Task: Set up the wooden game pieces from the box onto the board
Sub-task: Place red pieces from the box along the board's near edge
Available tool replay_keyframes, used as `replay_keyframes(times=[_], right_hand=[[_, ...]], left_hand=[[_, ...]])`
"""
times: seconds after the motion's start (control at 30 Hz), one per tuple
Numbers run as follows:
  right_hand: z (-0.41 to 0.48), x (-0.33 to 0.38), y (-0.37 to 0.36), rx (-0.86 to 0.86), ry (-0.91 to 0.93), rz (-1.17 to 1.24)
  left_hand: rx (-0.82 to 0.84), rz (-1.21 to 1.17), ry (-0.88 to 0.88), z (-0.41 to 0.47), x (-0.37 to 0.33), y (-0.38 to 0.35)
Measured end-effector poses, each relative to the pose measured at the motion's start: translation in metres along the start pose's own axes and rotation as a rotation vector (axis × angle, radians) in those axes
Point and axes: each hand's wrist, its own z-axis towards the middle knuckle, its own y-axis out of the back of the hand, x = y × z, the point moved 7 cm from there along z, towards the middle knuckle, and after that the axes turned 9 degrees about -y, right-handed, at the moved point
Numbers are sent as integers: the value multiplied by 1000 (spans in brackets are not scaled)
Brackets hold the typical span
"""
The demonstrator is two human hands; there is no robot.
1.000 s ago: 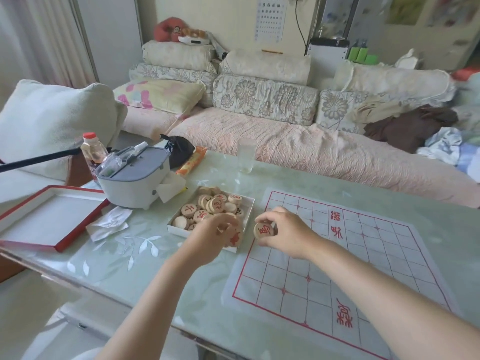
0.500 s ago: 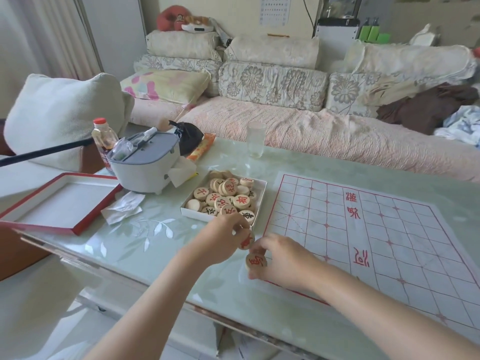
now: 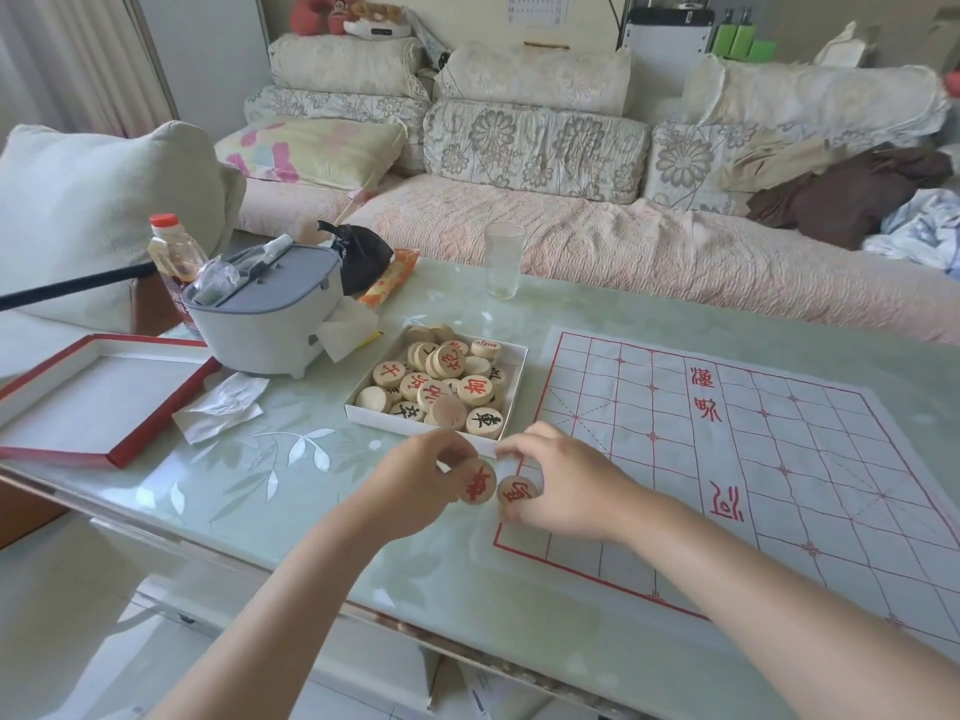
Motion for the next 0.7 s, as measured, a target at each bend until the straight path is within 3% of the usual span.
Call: replay_keyframes(times=[0.23, 0.43, 0.57, 0.7], right_hand=[[-15, 18, 8, -74, 78, 179], [-31, 16, -10, -28, 115, -94], [-31, 14, -19, 7, 124, -173], [-24, 4, -5, -9, 68, 5]], left_hand=[[33, -365, 78, -10, -12, -6], [105, 163, -85, -22, -11, -7], [130, 196, -140, -28, -12, -9], [197, 219, -171, -34, -14, -20]])
